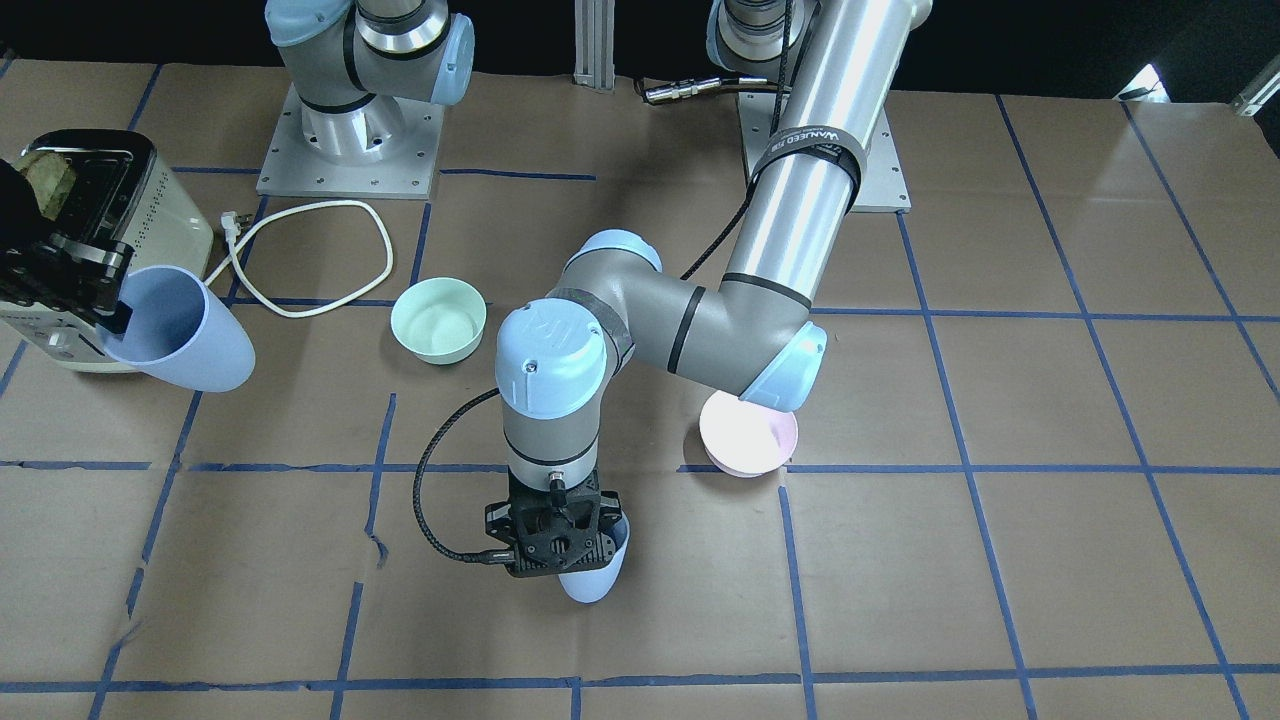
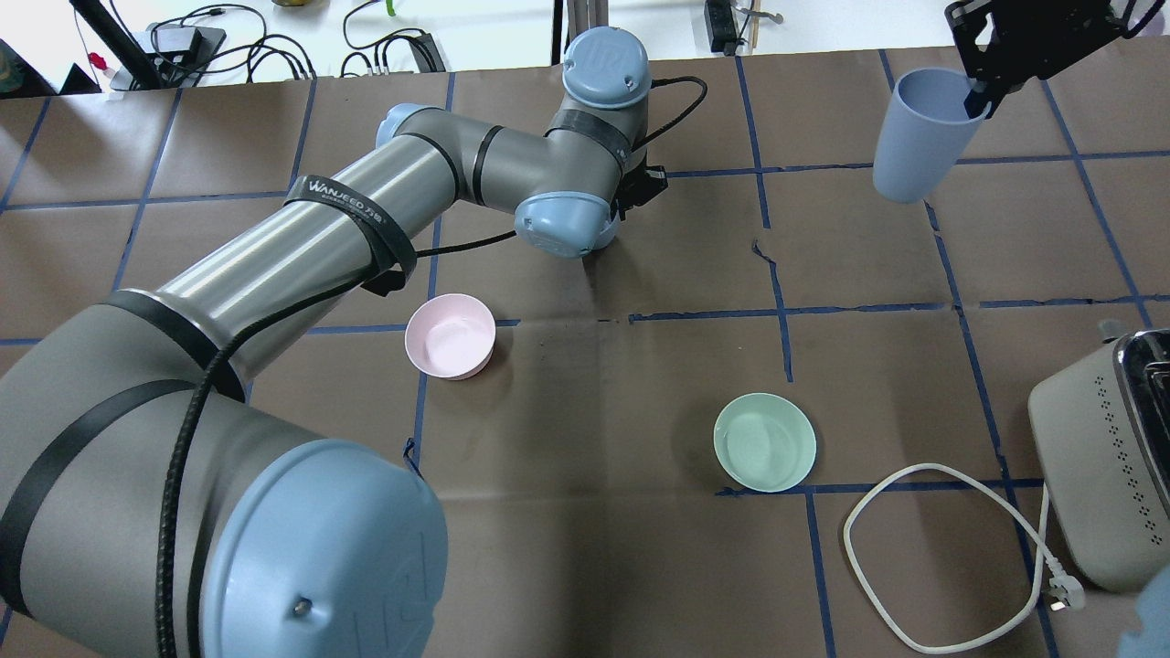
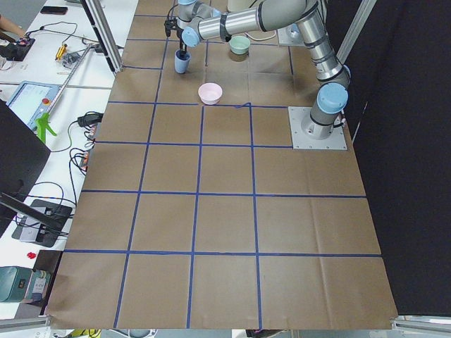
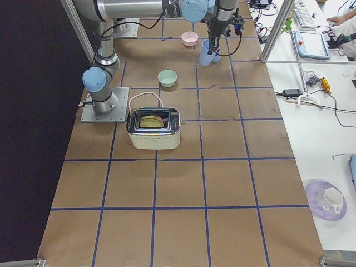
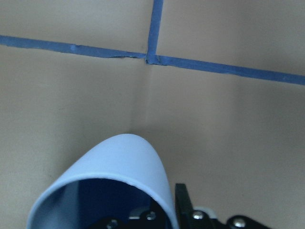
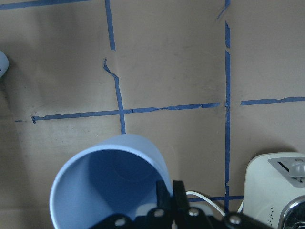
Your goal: Stack blue cups with both arms
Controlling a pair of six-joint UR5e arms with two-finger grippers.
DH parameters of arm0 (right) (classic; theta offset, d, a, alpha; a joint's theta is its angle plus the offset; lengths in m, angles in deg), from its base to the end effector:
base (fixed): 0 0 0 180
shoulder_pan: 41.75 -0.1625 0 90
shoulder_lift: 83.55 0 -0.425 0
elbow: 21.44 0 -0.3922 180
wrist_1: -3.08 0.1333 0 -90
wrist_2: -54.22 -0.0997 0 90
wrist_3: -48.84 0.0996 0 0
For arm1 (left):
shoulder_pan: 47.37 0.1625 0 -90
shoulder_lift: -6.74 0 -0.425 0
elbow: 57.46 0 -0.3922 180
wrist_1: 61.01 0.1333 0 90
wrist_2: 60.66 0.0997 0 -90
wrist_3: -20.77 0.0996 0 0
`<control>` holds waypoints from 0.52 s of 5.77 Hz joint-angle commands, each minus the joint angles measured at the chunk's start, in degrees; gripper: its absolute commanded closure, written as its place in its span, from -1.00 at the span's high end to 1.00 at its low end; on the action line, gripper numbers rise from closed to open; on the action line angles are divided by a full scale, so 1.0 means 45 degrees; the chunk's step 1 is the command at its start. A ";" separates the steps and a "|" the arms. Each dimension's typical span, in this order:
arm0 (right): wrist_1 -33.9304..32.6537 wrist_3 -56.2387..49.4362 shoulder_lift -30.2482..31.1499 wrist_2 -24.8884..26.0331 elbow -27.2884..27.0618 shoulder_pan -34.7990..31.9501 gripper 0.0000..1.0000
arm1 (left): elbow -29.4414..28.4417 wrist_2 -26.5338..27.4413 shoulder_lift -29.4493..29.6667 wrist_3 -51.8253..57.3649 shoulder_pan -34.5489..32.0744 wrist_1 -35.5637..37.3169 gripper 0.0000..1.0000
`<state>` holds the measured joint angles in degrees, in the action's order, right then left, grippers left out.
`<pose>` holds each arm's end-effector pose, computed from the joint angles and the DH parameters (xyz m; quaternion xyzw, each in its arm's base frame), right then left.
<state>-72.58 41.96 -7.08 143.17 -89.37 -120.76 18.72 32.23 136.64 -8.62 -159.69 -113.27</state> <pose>0.0228 -0.5916 0.5248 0.0363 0.9980 0.0486 0.0169 -0.4007 -0.6383 0.2389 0.0639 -0.9925 0.1023 0.0217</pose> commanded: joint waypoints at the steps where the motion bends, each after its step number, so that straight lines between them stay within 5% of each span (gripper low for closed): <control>1: -0.0005 -0.0016 0.0000 0.0000 -0.0001 0.0000 -0.88 | -0.0015 -0.0308 -0.0425 0.0047 0.0018 -0.0106 0.98; 3: -0.0024 -0.0016 0.0000 0.0019 -0.0002 0.0000 -0.88 | -0.0093 -0.0778 -0.2487 0.0182 0.0329 -0.2282 0.98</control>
<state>-72.62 41.89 -7.05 143.19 -89.43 -120.76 18.49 29.49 129.68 -8.19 -158.88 -118.94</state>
